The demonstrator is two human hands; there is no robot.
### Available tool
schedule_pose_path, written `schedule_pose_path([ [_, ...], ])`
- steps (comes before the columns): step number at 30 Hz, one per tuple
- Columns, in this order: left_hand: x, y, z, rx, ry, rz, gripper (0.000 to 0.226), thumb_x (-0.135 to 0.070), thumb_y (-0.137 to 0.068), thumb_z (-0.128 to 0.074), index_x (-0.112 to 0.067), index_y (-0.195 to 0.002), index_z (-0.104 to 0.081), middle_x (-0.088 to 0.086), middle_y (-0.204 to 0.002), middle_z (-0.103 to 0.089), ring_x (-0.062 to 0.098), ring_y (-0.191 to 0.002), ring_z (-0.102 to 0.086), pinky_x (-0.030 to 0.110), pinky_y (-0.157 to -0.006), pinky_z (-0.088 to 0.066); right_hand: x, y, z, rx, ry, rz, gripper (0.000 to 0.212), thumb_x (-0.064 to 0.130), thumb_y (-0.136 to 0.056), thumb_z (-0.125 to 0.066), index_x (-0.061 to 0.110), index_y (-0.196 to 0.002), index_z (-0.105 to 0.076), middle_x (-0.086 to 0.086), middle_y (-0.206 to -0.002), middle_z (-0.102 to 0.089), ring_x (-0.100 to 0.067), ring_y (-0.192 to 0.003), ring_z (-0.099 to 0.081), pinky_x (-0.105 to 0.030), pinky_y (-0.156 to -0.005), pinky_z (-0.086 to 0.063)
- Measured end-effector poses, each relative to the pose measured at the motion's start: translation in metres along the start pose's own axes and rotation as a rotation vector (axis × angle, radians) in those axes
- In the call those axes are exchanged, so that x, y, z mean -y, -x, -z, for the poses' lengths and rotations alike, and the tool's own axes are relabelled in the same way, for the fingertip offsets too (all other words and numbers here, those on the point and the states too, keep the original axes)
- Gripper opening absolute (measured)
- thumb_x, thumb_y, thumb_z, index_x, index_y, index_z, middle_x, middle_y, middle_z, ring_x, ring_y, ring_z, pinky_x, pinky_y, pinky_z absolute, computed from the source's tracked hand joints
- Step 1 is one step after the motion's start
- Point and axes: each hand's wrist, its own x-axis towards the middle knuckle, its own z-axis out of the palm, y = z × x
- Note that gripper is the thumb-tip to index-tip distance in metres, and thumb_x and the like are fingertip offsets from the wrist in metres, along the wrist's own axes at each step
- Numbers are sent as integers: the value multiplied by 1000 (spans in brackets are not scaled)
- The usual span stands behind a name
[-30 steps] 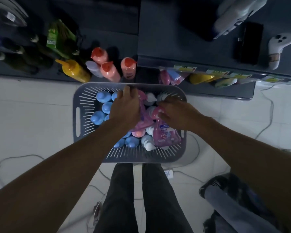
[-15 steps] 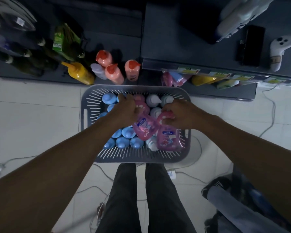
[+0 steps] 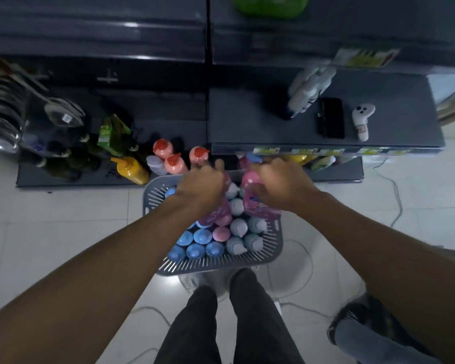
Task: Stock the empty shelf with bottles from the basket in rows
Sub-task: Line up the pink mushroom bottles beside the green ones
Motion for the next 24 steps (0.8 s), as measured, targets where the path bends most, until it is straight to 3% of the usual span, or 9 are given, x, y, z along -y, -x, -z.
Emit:
schedule_pose_path([
  [5,-11,22,79,-104,-90,-119,60,-34,-87,-64,-10,-137,-39,20,-123,-55,42,-113,-56,46,-85,-51,3,28,70,-178,2,-88,39,46,-89,-61,19,-118,-60,-9,-108,-63,-33,-104,-61,-40,-80,-52],
  [11,-31,56,171,-244,-95,-223,50,-32,-89,-64,-12,-130,-45,18,-122,-49,40,-110,-56,47,-86,-54,4,65,155,-342,-13,-182,42,49,-83,-61,26,-119,-62,-5,-109,-63,-32,-100,-63,-42,-78,-54],
  [17,-58,73,235,-413,-162,-281,45,-34,-92,-61,-12,-128,-47,16,-119,-50,41,-104,-60,48,-80,-52,-14,95,227,-481,-28,-255,38,54,-78,-65,31,-108,-64,2,-104,-67,-27,-98,-64,-38,-77,-52],
  [24,-102,73,284,-515,-97,-315,43,-39,-95,-59,-11,-126,-52,11,-115,-53,37,-96,-62,45,-77,-53,-55,107,297,-571,-76,-286,40,56,-77,-68,37,-112,-65,8,-105,-68,-23,-97,-64,-37,-85,-51],
])
